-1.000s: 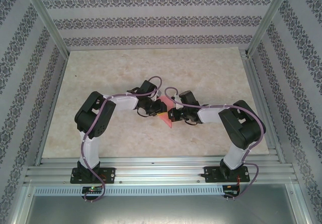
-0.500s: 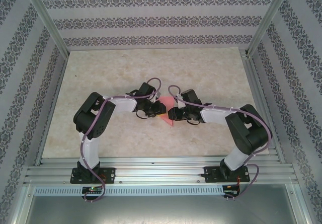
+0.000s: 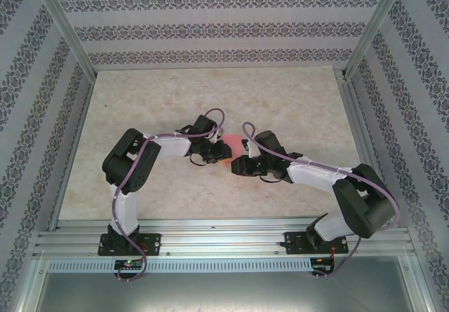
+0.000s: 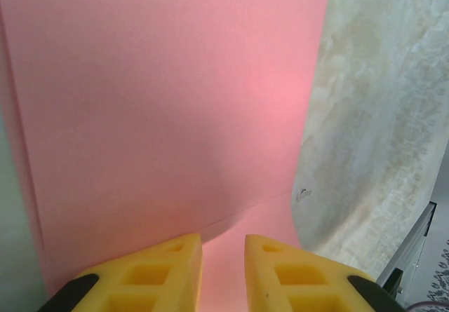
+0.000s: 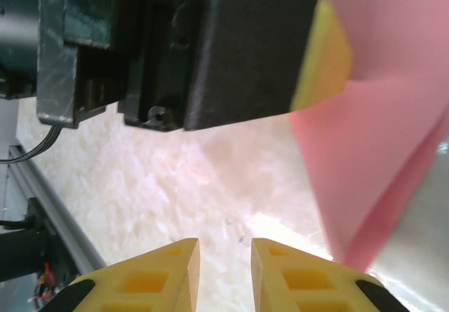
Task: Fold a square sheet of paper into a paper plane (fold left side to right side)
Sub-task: Third fold the triangle at the center of the table.
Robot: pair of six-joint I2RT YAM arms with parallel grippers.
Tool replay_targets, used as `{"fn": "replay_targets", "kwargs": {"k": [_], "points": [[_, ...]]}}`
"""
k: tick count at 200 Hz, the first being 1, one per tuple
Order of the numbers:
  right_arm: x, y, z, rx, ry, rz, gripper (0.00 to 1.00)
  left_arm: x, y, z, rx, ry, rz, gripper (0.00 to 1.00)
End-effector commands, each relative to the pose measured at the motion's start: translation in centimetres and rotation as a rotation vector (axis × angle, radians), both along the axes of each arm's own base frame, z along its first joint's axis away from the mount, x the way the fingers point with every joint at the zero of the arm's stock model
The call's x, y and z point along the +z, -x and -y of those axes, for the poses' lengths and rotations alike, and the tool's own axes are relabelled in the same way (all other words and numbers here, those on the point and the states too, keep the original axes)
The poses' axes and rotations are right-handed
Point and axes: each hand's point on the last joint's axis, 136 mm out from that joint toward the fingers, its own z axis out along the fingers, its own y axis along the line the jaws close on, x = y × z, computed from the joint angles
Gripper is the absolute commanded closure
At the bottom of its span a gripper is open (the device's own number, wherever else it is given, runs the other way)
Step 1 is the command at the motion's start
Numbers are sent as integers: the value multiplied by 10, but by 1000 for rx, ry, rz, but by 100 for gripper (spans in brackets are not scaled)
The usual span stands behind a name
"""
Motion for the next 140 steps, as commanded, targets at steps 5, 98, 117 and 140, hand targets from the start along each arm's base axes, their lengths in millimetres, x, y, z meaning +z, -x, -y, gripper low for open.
{"fn": "replay_targets", "kwargs": {"k": [5, 98, 117, 140], "points": [[-4, 0, -8, 3, -35, -25, 75, -42, 28, -16, 2, -130, -106, 75], [-44, 2, 6, -18, 97, -107, 75, -44, 28, -16, -7, -138, -107, 75], [-47, 3, 8, -26, 105, -123, 75, -44, 29, -16, -8, -138, -107, 75], [-56, 4, 14, -47, 121, -156, 75, -44, 28, -16, -8, -140, -108, 75]]}}
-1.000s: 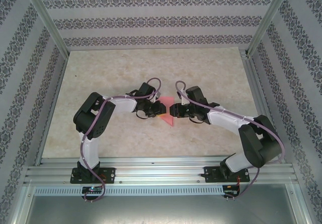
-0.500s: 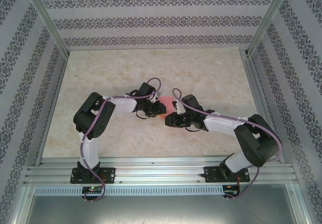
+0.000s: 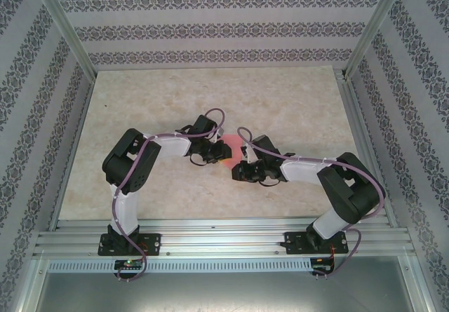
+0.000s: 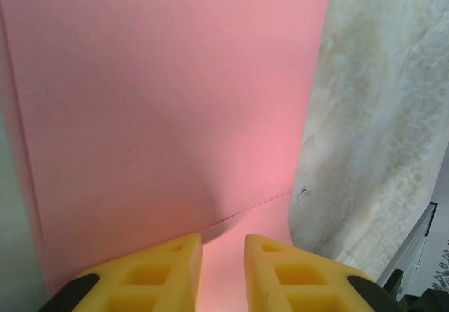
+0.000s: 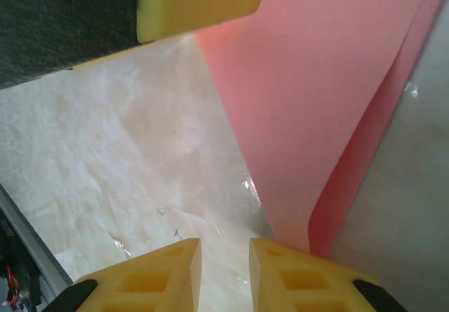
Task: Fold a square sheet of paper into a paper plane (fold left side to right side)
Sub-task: Third fold the triangle at the center of the table.
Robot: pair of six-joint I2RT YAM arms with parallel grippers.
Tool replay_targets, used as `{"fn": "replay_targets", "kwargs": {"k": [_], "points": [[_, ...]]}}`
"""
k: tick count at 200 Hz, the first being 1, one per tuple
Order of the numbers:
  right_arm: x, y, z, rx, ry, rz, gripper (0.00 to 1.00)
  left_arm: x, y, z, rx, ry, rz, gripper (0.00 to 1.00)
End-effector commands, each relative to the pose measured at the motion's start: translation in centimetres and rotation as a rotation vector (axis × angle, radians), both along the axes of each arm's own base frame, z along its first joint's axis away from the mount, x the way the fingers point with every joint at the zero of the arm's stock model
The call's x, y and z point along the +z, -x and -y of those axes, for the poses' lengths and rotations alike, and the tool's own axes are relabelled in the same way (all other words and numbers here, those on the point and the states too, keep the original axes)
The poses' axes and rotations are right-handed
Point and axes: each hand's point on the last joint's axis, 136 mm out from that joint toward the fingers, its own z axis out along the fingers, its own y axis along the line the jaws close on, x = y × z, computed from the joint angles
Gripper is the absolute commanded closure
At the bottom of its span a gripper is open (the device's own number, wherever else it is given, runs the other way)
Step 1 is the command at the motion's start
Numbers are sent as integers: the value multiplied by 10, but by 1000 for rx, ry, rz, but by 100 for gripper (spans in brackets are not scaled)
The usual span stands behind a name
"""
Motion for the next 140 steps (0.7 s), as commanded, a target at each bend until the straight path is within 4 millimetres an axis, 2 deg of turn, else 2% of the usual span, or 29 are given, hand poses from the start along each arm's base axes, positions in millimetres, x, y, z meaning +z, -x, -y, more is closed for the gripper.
{"fn": "replay_targets", "kwargs": {"k": [1, 62, 79, 113, 128, 140], "points": [[-8, -5, 6, -30, 30, -19, 75, -44, 29, -16, -9, -139, -108, 75], [-33, 3, 20, -119, 72, -158, 77, -44, 27, -16, -10, -145, -105, 75], [-15, -5, 12, -123, -3, -111, 78, -43, 27, -16, -10, -145, -103, 75], [41, -23, -7, -114, -131, -11, 88, -43, 27, -16, -10, -146, -104, 75], [53, -28, -10, -132, -161, -4, 91, -44, 27, -16, -9, -148, -104, 75], [55, -31, -12, -153, -169, -6, 94, -44, 26, -16, -8, -147, -102, 75]]}}
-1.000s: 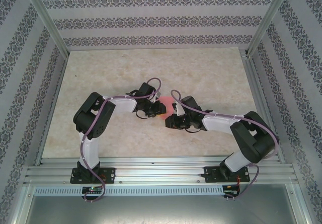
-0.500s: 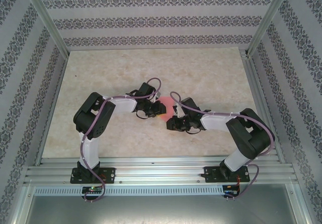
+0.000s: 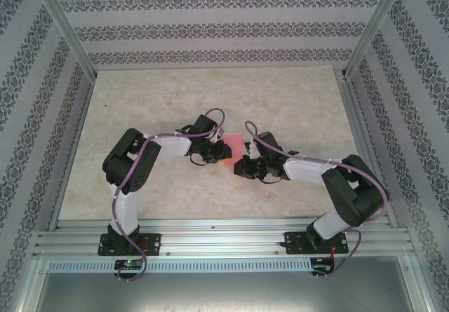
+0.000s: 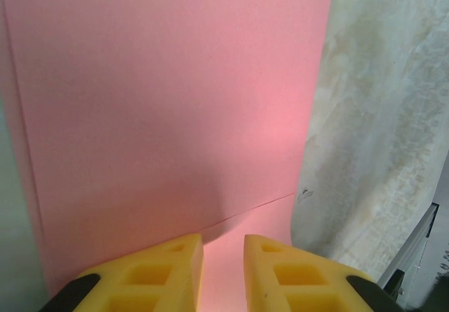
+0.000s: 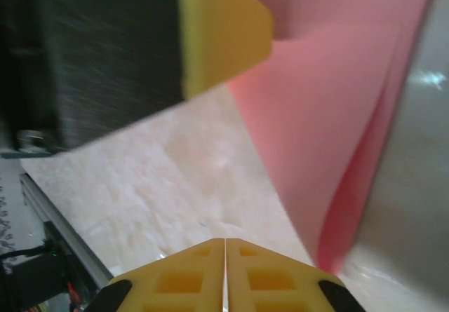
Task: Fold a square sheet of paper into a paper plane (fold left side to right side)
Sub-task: Third fold the triangle at the center of the table.
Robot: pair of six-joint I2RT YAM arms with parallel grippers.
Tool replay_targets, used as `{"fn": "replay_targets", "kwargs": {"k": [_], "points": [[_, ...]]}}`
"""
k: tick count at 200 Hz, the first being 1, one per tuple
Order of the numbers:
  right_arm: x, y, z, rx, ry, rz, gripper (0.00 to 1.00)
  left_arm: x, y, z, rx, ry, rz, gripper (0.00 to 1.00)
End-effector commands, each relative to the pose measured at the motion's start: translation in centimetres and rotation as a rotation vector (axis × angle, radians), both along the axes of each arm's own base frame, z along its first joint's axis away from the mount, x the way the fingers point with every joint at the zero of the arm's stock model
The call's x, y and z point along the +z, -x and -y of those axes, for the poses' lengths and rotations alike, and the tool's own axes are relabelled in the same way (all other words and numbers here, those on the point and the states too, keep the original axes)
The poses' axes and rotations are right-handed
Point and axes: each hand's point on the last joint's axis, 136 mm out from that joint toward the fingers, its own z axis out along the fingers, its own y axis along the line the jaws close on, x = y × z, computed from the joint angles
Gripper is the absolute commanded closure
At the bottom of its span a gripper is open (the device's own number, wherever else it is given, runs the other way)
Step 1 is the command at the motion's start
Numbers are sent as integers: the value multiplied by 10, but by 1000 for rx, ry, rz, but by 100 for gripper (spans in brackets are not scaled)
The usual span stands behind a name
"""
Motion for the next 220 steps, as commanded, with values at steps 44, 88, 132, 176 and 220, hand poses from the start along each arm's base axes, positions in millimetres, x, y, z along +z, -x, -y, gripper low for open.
{"fn": "replay_targets", "kwargs": {"k": [44, 88, 132, 176, 220], "points": [[4, -21, -8, -73, -15, -14, 96, -44, 27, -15, -11, -138, -99, 75], [-26, -17, 1, -79, 86, -73, 97, -46, 27, -16, -11, -141, -101, 76], [-51, 0, 16, -86, 183, -151, 100, -48, 27, -16, -11, -142, -106, 76], [-69, 26, 27, -79, 253, -232, 100, -49, 27, -18, -11, -152, -103, 76], [-77, 56, 41, -122, 254, -303, 100, -50, 26, -18, -9, -160, -101, 76]]}}
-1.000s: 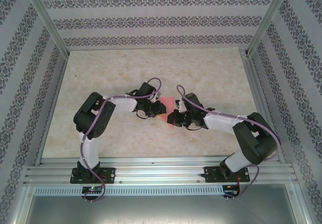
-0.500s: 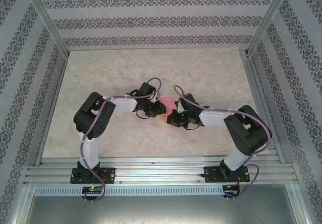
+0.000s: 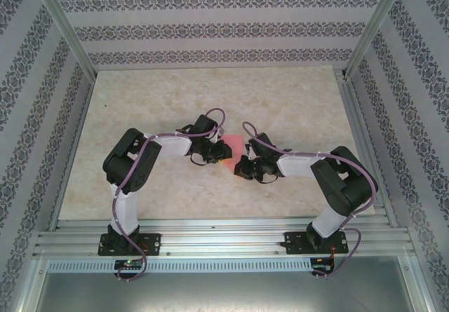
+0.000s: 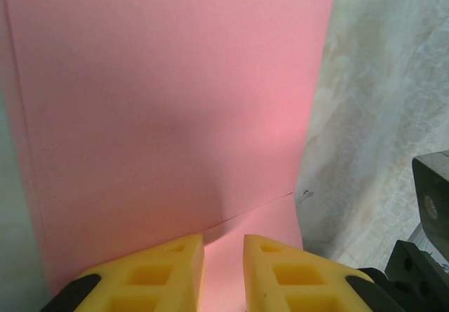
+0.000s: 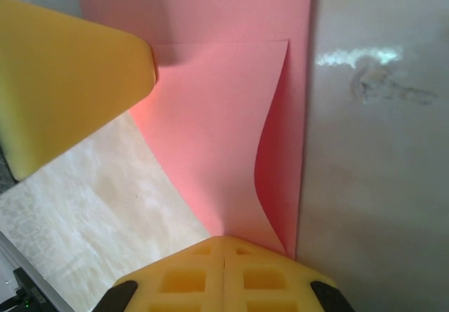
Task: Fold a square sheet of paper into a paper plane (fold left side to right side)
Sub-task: Third fold the triangle at the center of the table.
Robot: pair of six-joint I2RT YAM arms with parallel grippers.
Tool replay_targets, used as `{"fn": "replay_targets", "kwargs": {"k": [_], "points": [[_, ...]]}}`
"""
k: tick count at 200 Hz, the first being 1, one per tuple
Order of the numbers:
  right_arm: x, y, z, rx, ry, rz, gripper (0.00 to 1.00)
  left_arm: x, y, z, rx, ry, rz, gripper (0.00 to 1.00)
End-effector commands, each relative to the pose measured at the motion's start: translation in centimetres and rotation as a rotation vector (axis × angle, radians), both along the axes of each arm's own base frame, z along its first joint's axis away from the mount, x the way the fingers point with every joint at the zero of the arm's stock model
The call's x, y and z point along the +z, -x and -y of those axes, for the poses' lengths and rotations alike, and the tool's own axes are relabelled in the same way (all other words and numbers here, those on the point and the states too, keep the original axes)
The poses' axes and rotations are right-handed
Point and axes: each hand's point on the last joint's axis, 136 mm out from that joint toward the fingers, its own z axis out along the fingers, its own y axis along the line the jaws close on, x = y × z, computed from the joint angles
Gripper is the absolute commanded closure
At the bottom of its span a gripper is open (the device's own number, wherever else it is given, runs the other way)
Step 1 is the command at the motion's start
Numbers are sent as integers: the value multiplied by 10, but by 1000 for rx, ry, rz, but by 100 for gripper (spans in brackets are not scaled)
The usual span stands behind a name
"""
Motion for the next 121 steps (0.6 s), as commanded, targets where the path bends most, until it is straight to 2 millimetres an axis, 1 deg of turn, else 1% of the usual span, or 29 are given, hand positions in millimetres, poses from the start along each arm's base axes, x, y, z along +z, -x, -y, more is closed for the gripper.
{"fn": "replay_targets", "kwargs": {"k": [1, 12, 23, 49, 59, 70, 86, 106, 115, 121], "points": [[-37, 56, 33, -32, 129, -194, 100, -50, 25, -19, -6, -159, -96, 76], [-36, 62, 35, -36, 119, -203, 100, -50, 25, -20, -7, -161, -94, 76], [-33, 64, 35, -35, 106, -198, 100, -49, 24, -19, -7, -160, -93, 76], [-17, 53, 32, -18, 91, -154, 100, -48, 24, -18, -9, -158, -90, 76], [-14, 50, 33, -19, 100, -147, 100, -46, 23, -17, -7, -150, -89, 76], [-16, 48, 36, -22, 116, -151, 100, -42, 22, -14, -8, -132, -82, 75], [-26, 48, 42, -31, 138, -166, 100, -30, 18, -10, -14, -107, -61, 74], [-34, 49, 43, -39, 141, -178, 100, -17, 14, -9, -23, -108, -35, 74], [-34, 47, 41, -34, 131, -171, 100, -13, 13, -8, -28, -107, -28, 74], [-30, 45, 37, -26, 105, -158, 100, -11, 12, -7, -30, -107, -26, 74]]}}
